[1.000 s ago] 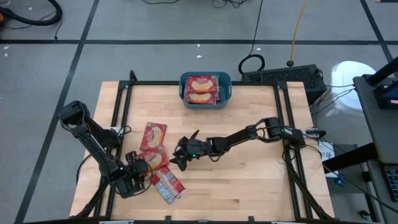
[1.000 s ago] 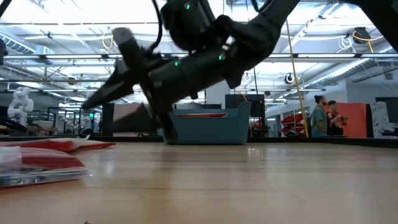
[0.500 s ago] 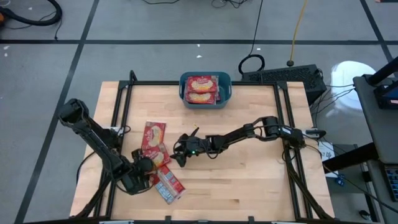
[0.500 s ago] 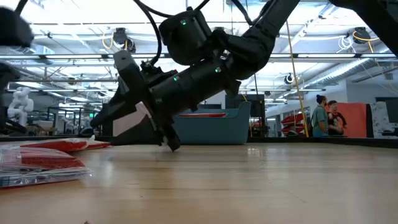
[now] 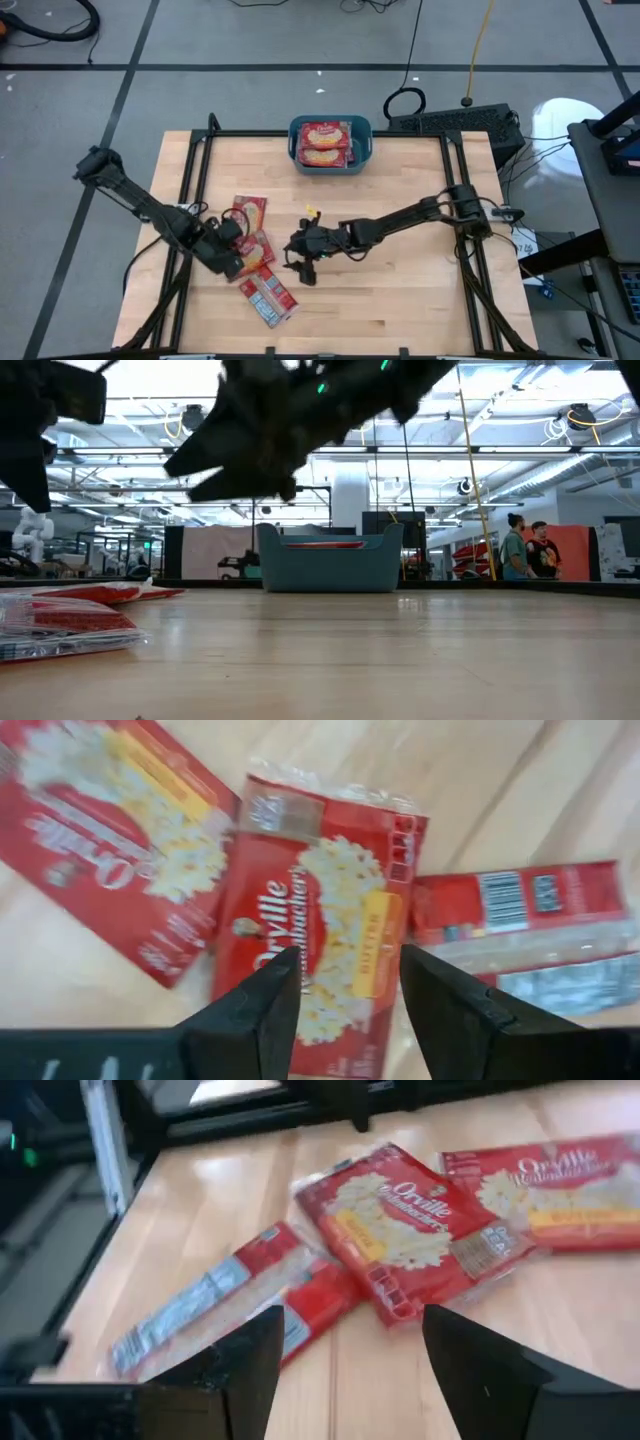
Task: Sort popcorn bags into baskets
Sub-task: Put the red popcorn bag into the blue bin
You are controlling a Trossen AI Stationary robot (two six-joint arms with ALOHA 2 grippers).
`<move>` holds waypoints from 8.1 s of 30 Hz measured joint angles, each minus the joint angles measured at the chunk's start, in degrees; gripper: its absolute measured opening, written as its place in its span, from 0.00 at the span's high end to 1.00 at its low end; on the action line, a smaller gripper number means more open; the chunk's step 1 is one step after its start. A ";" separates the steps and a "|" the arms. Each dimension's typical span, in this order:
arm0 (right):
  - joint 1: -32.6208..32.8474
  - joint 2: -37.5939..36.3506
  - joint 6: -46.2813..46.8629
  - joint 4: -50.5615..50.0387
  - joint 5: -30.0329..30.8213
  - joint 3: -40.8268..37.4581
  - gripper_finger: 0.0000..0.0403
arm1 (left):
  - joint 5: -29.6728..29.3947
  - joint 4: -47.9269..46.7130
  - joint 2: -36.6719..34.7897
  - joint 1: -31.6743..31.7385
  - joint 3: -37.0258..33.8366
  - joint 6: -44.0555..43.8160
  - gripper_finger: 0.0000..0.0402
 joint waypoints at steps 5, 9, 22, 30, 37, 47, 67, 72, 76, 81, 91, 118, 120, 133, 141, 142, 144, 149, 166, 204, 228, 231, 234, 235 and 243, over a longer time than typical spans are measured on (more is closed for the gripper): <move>3.17 -3.26 -4.95 -3.02 1.92 -2.38 0.43 | 6.23 5.93 -3.14 3.26 -5.35 0.53 0.50; 5.05 -4.92 -5.48 -0.14 1.97 -6.40 0.43 | 9.37 3.68 -3.22 5.25 -6.49 -0.60 0.38; 5.85 -6.76 -1.61 23.72 1.77 -22.51 0.43 | 15.29 8.59 -1.78 6.40 -14.43 -0.65 0.30; 6.61 -6.84 -2.44 25.05 1.62 -23.28 0.43 | 16.79 19.85 -1.47 6.35 -19.97 -3.76 0.37; 7.01 -6.87 -4.23 25.92 1.53 -23.28 0.43 | 17.96 26.72 -1.07 6.31 -20.67 0.18 0.45; 7.01 -6.85 -5.04 26.77 1.54 -23.28 0.43 | 17.63 35.60 -1.06 6.31 -20.81 4.55 0.97; 7.03 -6.84 -5.00 26.01 1.64 -23.28 0.43 | 17.87 24.62 -3.03 3.98 -19.15 -1.40 0.51; 7.01 -6.84 -5.12 25.64 1.67 -23.28 0.43 | 17.59 24.43 -0.91 0.47 -19.15 -2.33 0.32; 7.01 -6.84 -5.43 25.55 1.67 -23.28 0.43 | 16.17 24.82 2.35 -1.91 -18.85 -3.43 0.26; 7.01 -6.85 -6.36 25.55 1.69 -23.26 0.43 | 14.89 27.60 4.85 -3.09 -18.84 -1.77 0.36; 7.01 -6.84 -6.55 25.18 5.14 -23.26 0.43 | 6.19 31.95 5.43 -3.40 -19.25 3.00 0.97; 7.45 8.80 -46.15 18.38 18.99 -10.82 0.64 | 1.48 35.10 5.35 -1.30 -19.22 9.75 0.99; 7.34 7.88 -45.89 14.67 17.40 -10.53 0.69 | 1.46 35.08 5.35 -1.30 -19.21 10.14 0.99; 6.80 3.63 -47.26 5.54 17.85 -10.69 0.50 | 1.44 35.10 5.32 -1.30 -19.19 11.13 0.99; 6.16 4.39 -52.03 9.13 16.46 -10.56 0.68 | 1.39 35.77 5.32 -1.30 -19.17 11.46 0.99; 6.18 4.39 -52.52 9.38 16.46 -10.56 0.73 | 1.37 35.91 5.32 -1.30 -19.17 11.46 0.99; 6.18 4.40 -53.12 9.68 16.43 -10.56 0.83 | 1.35 36.75 5.32 -1.30 -19.17 11.65 0.98; 6.16 4.46 -51.86 9.64 15.26 -10.60 0.98 | 1.35 39.39 5.32 -1.30 -19.17 11.65 0.92; 12.82 3.23 -69.21 11.26 39.90 -10.71 1.00 | -7.11 42.97 2.92 -0.26 -19.15 10.52 0.47; 17.15 -0.79 -134.21 55.20 52.75 -10.64 1.00 | 33.87 103.90 11.70 36.21 -27.27 48.24 0.27; 17.42 -19.95 -115.20 50.01 36.15 -16.87 1.00 | 43.96 134.09 31.55 32.92 -14.15 46.83 0.27; 17.14 -20.05 -116.58 51.01 36.31 -17.91 1.00 | 46.79 134.09 32.65 32.27 -11.52 48.36 0.27; 16.39 -20.05 -117.39 51.27 38.82 -18.49 1.00 | 48.74 133.72 33.23 31.28 -9.56 50.84 0.31; 16.01 -20.05 -117.49 51.46 39.81 -18.77 1.00 | 48.96 133.56 33.22 30.90 -9.03 51.86 0.33; 13.58 -20.07 -118.83 54.49 42.17 -21.69 1.00 | 46.84 131.10 33.19 30.13 -8.20 54.74 0.68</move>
